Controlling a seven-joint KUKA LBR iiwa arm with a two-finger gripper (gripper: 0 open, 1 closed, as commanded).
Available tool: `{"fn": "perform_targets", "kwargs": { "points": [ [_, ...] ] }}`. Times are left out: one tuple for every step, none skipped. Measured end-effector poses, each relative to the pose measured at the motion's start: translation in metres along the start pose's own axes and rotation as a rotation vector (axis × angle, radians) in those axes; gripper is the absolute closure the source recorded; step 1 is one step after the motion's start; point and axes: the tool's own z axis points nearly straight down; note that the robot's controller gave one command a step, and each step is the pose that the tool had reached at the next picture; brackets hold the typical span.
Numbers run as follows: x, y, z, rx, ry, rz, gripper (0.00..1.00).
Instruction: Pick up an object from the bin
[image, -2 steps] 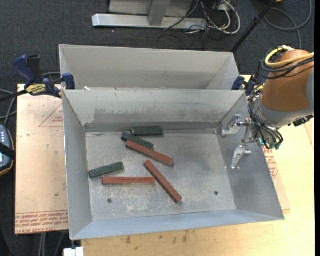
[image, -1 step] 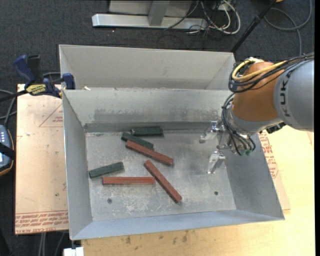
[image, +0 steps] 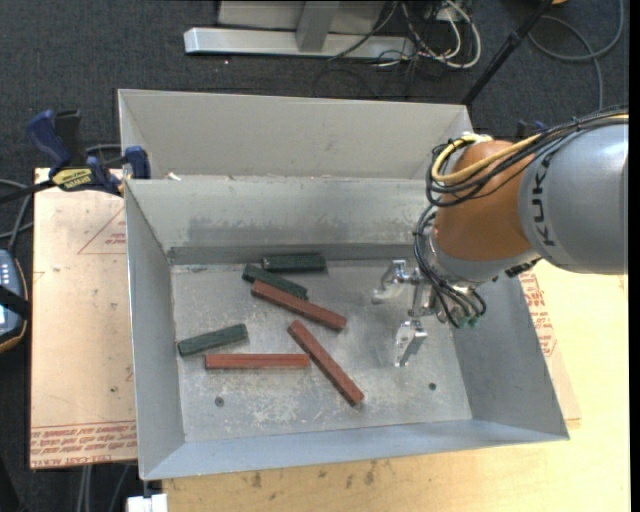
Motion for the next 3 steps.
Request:
{"fn": "perform_targets", "kwargs": {
  "points": [
    [-0.025,0.021,-0.002,0.002,-0.021,0.107,0.0],
    [-0.026,0.029,0.01,0.003,-0.015,0.155,0.0],
    [-0.016,0.039,0.024,0.002,-0.012,-0.058,0.0]
  ]
}}
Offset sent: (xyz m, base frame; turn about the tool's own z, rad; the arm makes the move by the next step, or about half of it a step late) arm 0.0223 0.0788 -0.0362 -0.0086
